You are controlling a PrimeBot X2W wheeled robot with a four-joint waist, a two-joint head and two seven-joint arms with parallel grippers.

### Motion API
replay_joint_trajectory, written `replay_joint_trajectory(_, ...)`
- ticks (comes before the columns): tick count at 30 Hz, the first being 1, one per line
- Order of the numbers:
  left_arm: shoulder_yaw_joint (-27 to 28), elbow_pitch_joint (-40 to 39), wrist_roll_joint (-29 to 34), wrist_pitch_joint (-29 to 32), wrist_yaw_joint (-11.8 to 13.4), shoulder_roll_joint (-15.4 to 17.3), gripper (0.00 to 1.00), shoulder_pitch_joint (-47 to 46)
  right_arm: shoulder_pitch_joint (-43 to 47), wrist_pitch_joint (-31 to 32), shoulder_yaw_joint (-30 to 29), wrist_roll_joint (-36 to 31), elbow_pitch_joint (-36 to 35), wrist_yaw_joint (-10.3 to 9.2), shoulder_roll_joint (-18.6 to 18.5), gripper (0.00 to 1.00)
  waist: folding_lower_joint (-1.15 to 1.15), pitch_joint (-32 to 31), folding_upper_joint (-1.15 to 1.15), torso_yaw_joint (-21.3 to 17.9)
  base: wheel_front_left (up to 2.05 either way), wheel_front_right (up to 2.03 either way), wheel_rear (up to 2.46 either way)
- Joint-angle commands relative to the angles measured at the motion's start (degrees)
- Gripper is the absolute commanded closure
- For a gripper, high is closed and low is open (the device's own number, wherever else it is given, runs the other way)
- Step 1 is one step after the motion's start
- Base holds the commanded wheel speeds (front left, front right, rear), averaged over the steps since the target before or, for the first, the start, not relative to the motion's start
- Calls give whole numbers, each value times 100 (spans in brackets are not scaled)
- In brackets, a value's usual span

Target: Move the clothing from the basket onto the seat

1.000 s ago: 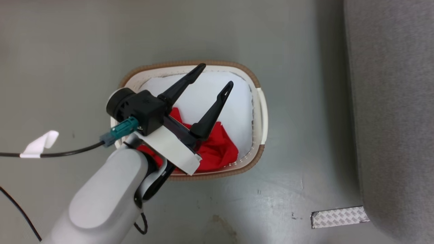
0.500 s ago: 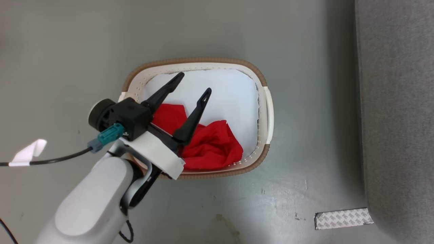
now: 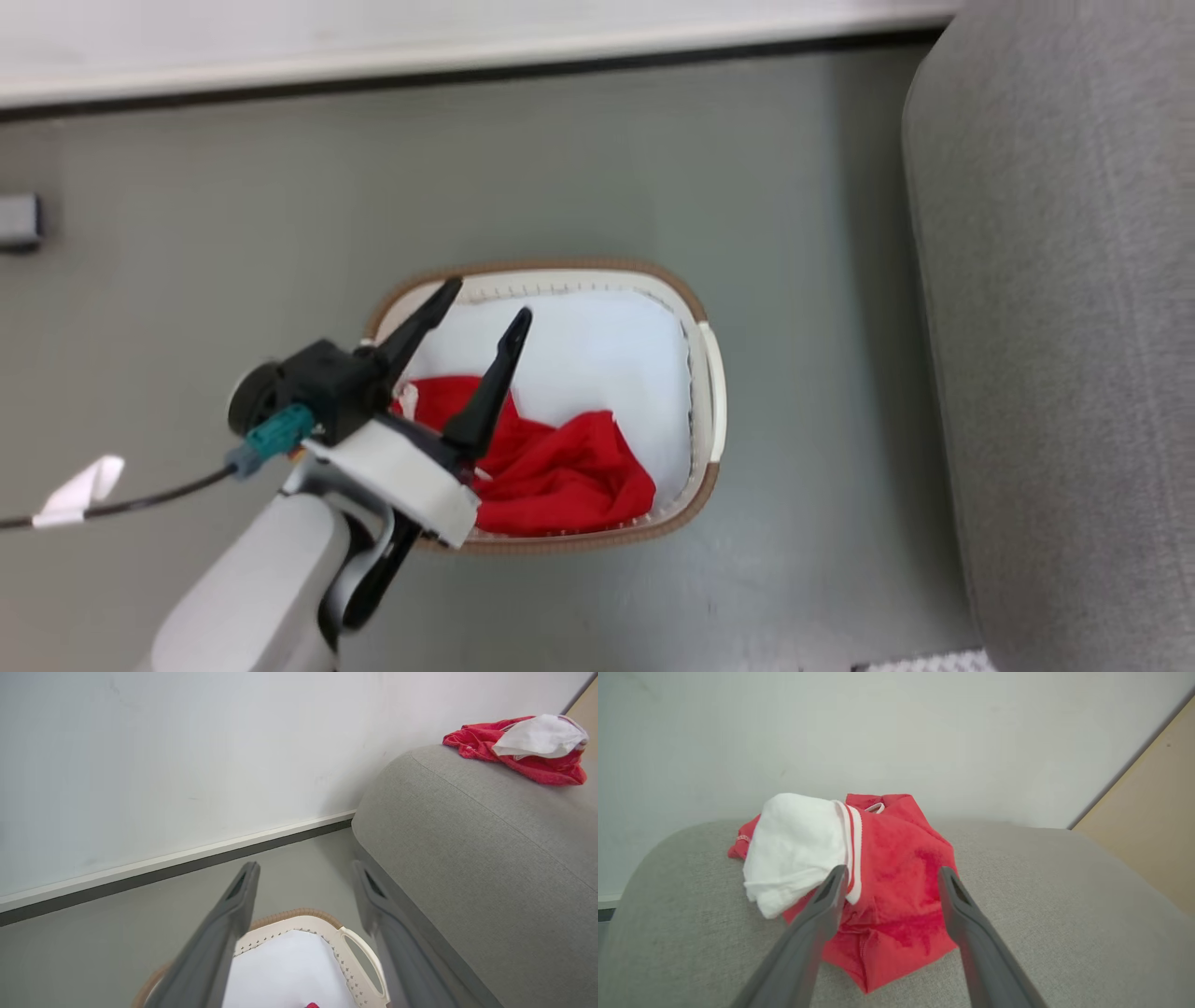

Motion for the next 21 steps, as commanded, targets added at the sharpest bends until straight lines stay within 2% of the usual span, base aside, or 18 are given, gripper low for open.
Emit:
replay_joint_trajectory(1,26,85,-40,-70,29,-11,0,171,235,-78,79,55,-43,-14,30,0,0,-474,0,20,0,0,0)
replay_joint_trajectory(5,149,325,-178,-265,143,-79,0,519,802,-290,370,244,-282,-14,145,0,0,-1036,0,98,0,0,0)
replay_joint_trajectory(12,418,603,-242,-400,306,-206,0,1230,1860,-375,879,405,-1019,-14,686,0,0,-1977,0,304,0,0,0)
replay_joint_trajectory(17,789,508,-50,-397,414,-277,0,1738,2581,-336,1282,368,-1502,-14,1092,0,0,-2433,0,470,0,0,0)
replay_joint_trajectory(21,1123,438,154,-398,399,-378,0,2163,3093,-475,1555,379,-1668,-14,1469,0,0,-2707,0,612,0,0,0)
